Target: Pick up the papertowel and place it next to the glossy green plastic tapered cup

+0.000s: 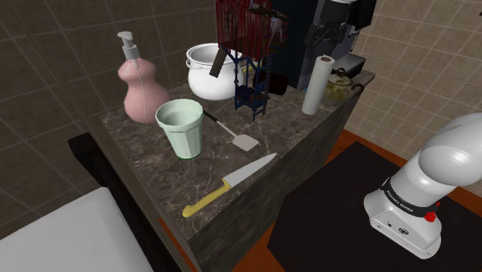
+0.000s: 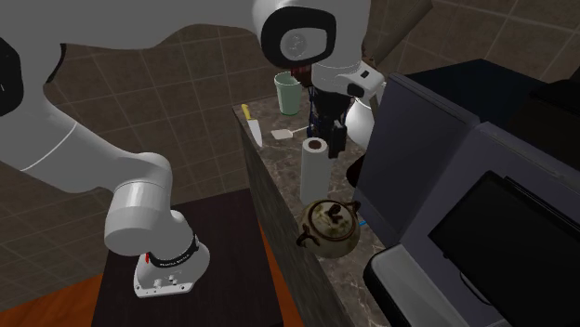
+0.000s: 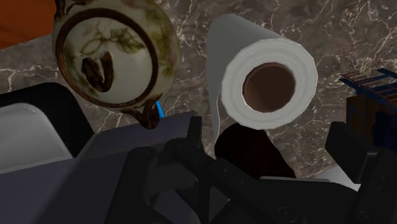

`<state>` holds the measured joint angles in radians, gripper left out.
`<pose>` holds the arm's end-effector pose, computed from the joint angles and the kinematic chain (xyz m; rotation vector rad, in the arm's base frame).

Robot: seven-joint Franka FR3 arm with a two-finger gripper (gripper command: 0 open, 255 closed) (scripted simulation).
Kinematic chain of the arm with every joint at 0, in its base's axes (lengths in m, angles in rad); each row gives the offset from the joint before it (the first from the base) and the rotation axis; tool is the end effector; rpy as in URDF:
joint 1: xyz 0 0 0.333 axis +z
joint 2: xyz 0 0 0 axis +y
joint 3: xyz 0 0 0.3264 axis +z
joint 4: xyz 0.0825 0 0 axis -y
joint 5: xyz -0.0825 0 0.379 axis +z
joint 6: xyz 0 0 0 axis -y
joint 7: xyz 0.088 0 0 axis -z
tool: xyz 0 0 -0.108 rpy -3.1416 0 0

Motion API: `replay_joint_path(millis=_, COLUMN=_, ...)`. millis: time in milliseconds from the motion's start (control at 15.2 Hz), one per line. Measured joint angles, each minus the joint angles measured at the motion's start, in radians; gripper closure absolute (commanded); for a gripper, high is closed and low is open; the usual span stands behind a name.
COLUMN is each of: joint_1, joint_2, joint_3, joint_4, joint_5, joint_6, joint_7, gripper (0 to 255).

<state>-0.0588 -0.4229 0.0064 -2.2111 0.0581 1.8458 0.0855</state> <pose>0.4229 -0.0172 0.5607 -3.0767 0.2351 -0.0875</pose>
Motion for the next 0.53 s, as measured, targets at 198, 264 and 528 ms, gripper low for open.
replay_joint_path(millis=198, joint_1=0.001, joint_2=-0.004, joint_3=0.000, joint_4=-0.007, joint_5=0.001, joint_6=0.007, joint_7=0.004, gripper=0)
replay_joint_path(millis=264, joint_1=0.001, joint_2=0.003, joint_3=-0.001, joint_4=0.002, joint_5=-0.001, joint_6=0.006, joint_7=-0.001, gripper=255)
replay_joint_path(millis=528, joint_1=0.001, joint_2=0.012, joint_3=-0.001, joint_4=0.026, joint_5=0.000, joint_6=-0.051, joint_7=0.009, gripper=255)
